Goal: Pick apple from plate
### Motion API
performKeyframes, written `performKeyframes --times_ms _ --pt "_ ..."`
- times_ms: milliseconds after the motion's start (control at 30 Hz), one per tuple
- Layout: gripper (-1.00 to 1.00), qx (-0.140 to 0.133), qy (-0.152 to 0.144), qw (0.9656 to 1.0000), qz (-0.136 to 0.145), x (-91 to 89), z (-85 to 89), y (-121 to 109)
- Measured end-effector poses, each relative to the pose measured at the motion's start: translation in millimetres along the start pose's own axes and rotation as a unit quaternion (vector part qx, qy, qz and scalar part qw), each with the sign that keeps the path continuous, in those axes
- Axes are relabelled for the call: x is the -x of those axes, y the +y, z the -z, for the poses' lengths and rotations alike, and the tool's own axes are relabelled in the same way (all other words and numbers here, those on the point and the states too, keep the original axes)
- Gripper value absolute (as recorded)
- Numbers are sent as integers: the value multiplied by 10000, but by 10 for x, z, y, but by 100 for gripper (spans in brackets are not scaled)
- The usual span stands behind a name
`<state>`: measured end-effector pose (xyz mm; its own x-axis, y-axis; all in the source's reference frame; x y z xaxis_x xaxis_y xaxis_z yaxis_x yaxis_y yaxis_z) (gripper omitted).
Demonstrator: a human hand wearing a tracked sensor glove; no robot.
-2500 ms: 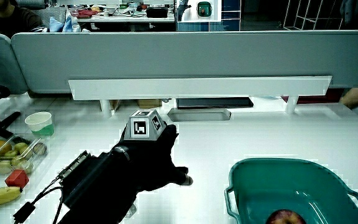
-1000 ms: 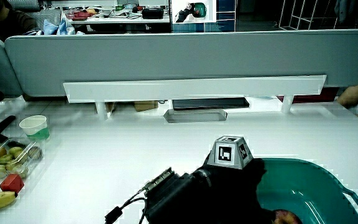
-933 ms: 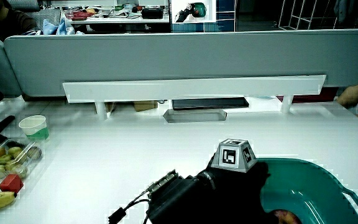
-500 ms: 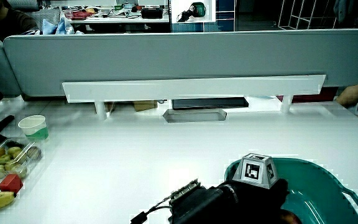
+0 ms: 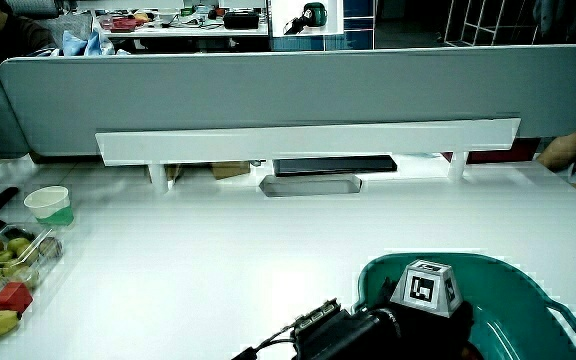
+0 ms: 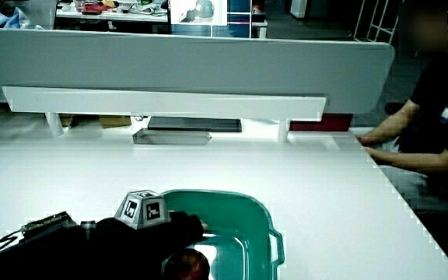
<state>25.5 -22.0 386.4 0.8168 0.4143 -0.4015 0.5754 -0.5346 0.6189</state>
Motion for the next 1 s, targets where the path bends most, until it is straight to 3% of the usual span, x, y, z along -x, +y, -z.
performKeyframes --times_ms 367,900,1000 --pt "0 -10 71 10000 9 -20 41 43" --pt "62 -82 5 10000 2 -14 120 93" --pt "73 -255 24 9996 92 -16 142 102"
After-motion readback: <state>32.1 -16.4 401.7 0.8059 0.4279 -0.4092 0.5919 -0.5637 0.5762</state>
